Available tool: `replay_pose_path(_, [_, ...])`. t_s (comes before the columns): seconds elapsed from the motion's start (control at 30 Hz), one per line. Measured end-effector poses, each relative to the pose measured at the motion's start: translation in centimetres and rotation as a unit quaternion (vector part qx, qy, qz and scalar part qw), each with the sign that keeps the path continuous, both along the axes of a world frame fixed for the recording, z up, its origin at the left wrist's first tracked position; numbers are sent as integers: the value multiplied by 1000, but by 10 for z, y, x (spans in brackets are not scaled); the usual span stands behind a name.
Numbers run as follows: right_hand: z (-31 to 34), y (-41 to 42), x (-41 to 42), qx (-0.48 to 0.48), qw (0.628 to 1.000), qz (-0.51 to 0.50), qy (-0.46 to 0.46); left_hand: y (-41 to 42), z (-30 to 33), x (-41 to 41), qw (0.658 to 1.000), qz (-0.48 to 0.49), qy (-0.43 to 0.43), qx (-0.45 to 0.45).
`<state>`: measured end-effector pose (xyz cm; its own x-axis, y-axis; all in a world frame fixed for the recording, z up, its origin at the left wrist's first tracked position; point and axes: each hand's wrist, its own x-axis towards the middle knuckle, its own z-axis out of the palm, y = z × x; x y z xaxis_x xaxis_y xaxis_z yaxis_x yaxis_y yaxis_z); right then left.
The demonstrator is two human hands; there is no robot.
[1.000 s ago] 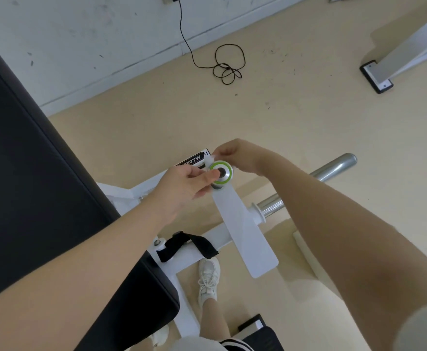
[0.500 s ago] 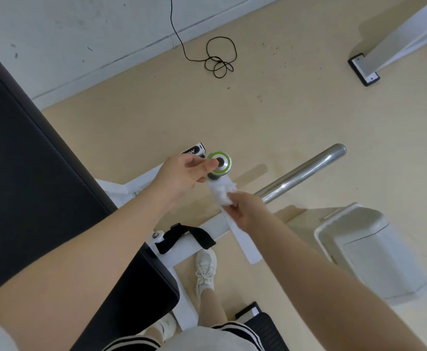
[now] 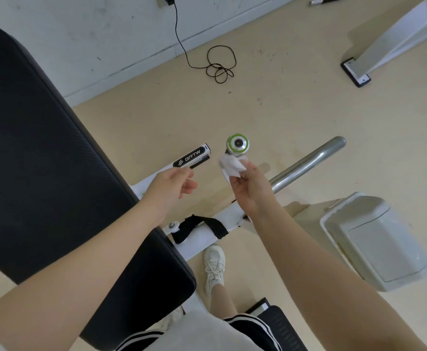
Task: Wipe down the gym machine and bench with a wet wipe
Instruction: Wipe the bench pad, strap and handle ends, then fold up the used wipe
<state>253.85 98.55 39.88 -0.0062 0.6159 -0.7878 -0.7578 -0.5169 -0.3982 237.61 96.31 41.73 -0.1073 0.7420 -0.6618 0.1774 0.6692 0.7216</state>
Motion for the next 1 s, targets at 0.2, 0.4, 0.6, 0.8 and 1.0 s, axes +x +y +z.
replay_pose_path(0.2, [52, -78, 18, 84, 981, 138, -105, -49, 39, 11, 992, -57, -115, -12])
replay_pose_path(0.4, [78, -158, 27, 129, 975, 158, -92, -113, 63, 24, 969, -148, -196, -33])
replay_pose_path(0.6, [96, -216, 44, 160, 927, 222, -257, -156, 82, 45, 967, -193, -161, -35])
replay_pose_path(0.8, [110, -247, 79, 200, 839, 254, -437, -164, 94, 82, 960, -153, -216, -94])
replay_pose_path(1.0, [97, -236, 142, 165, 813, 252, -498, -141, 85, 166, 968, -151, -183, -81])
